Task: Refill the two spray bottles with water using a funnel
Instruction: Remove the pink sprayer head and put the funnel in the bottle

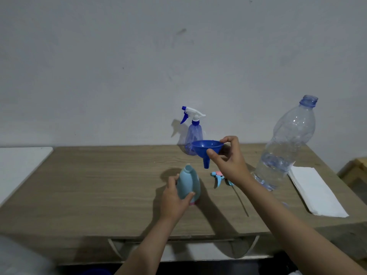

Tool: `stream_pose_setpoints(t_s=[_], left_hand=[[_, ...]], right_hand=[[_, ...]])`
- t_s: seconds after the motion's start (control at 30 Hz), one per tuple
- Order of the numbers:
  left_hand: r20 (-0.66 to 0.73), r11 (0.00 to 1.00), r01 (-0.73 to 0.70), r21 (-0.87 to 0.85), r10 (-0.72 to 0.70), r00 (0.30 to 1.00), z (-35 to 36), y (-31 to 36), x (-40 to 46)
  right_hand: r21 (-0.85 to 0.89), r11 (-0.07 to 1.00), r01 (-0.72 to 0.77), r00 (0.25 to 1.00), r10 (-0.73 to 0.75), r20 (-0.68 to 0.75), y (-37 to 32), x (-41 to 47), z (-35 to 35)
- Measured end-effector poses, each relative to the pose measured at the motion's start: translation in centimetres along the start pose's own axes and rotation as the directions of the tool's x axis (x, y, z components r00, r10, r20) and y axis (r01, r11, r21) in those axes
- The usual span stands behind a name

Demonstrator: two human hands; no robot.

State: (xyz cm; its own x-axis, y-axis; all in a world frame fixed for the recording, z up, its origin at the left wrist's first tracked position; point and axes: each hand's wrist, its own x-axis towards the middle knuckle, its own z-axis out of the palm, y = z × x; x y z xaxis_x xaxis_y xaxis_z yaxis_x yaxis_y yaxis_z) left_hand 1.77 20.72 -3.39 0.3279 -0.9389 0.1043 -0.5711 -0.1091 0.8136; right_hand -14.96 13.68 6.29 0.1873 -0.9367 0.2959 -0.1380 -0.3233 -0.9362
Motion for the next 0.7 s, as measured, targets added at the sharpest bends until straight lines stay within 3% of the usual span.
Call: stream_pose_setpoints(t_s=[0.33,0.7], left_hand=[[-0.019,0.997,0.007,-0.07,-0.009,1.0,0.7,-1.0,0.4],[-0.002,0.999,0.005,-0.049,-0.005,1.0,0.3,-0.6,0.3]], right_hand=[[-0.031,0.999,-0.012,1.0,0.012,0.003,0.2,-0.1,3.4],[-0.188,0.981,-0.046,0.992,0.066,0.104,1.4,-1.5,3.6]])
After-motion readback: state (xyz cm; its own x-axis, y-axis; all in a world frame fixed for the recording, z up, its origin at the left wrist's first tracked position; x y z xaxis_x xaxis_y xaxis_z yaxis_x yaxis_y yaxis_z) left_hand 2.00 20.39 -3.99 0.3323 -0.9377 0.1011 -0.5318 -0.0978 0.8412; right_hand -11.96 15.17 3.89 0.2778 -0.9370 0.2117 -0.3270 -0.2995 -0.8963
